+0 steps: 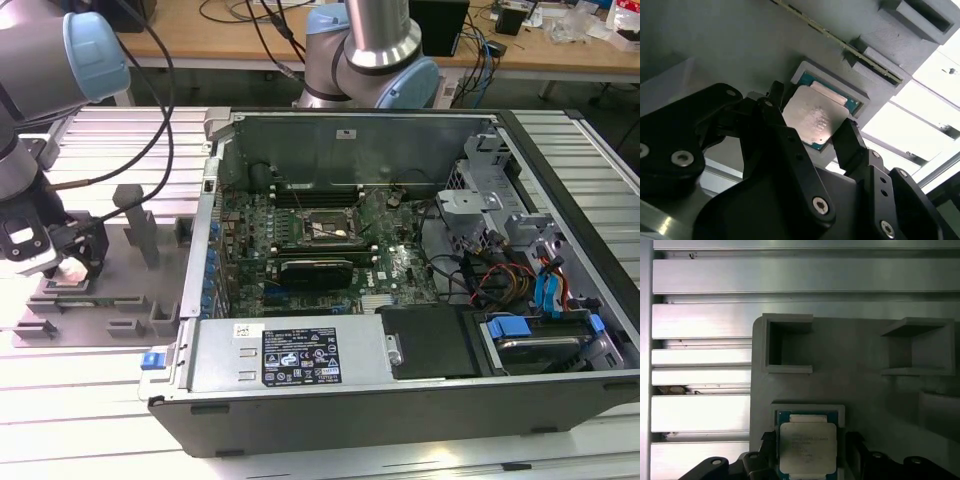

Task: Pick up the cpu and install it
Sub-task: 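Pick up the cpu and move it towards the insertion slot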

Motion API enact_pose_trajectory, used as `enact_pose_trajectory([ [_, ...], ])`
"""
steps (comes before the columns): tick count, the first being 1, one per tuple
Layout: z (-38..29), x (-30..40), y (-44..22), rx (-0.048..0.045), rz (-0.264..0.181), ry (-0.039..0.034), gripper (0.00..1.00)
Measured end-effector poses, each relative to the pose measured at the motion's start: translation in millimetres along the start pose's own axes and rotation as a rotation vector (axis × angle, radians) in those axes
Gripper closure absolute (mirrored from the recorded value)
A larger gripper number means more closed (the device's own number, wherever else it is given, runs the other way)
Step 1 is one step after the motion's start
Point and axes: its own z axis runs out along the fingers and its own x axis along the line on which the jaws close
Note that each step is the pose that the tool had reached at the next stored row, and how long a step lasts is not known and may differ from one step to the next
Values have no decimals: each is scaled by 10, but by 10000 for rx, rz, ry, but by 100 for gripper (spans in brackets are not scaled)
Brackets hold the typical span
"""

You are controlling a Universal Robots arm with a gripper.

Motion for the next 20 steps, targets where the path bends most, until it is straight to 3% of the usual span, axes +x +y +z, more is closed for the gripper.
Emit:
enact_pose_trajectory([
  [8,7,20,10,-24,1,-2,34],
  [14,-34,19,12,-25,2,-1,34],
  [15,-34,20,12,-51,6,59,34],
  [20,-20,19,9,-57,7,88,34],
])
